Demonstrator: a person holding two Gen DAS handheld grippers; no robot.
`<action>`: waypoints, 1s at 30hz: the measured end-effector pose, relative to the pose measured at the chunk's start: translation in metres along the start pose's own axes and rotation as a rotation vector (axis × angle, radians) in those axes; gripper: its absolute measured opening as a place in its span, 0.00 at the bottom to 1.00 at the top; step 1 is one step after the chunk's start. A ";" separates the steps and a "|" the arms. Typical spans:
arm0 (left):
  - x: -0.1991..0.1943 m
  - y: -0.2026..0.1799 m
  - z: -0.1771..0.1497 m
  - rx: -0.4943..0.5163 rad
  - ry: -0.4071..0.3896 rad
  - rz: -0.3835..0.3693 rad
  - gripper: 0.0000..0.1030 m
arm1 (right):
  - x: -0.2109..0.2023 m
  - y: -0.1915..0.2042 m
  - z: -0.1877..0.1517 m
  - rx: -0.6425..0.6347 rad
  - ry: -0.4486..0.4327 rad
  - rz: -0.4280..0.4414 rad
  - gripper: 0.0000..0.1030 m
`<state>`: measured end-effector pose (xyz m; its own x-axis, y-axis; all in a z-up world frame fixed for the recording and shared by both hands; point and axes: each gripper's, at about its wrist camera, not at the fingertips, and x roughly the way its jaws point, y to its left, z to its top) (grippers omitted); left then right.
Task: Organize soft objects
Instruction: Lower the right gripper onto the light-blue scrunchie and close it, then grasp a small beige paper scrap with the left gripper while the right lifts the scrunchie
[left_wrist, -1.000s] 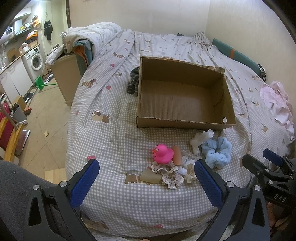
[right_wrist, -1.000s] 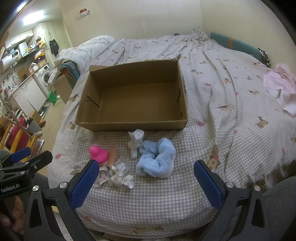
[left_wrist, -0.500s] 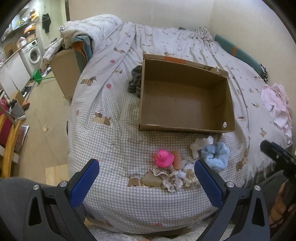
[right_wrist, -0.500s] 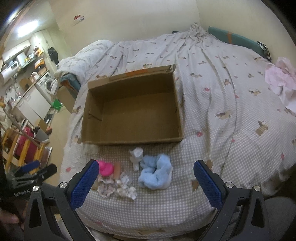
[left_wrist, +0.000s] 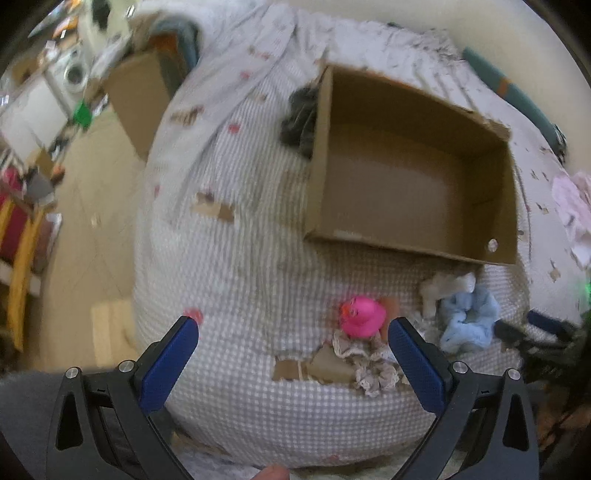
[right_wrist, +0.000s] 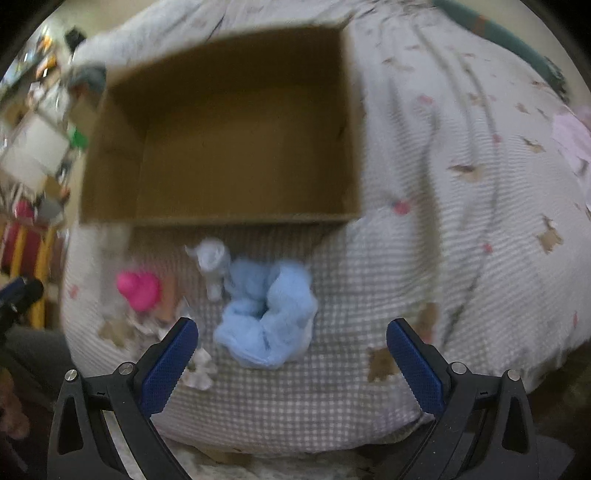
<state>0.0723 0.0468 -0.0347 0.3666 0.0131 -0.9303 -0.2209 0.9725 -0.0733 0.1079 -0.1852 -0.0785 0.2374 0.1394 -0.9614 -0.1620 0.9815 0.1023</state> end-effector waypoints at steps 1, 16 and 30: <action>0.002 0.002 -0.002 -0.026 0.009 -0.019 1.00 | 0.008 0.005 -0.001 -0.018 0.015 -0.002 1.00; 0.027 0.003 -0.003 -0.036 0.065 0.042 1.00 | 0.067 0.049 -0.002 -0.212 0.086 -0.131 0.55; 0.028 0.019 0.000 -0.094 0.067 0.055 1.00 | 0.025 -0.035 0.004 0.059 -0.038 -0.069 0.13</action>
<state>0.0779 0.0660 -0.0625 0.2911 0.0469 -0.9555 -0.3242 0.9445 -0.0525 0.1238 -0.2159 -0.1047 0.2823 0.0749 -0.9564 -0.0871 0.9948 0.0522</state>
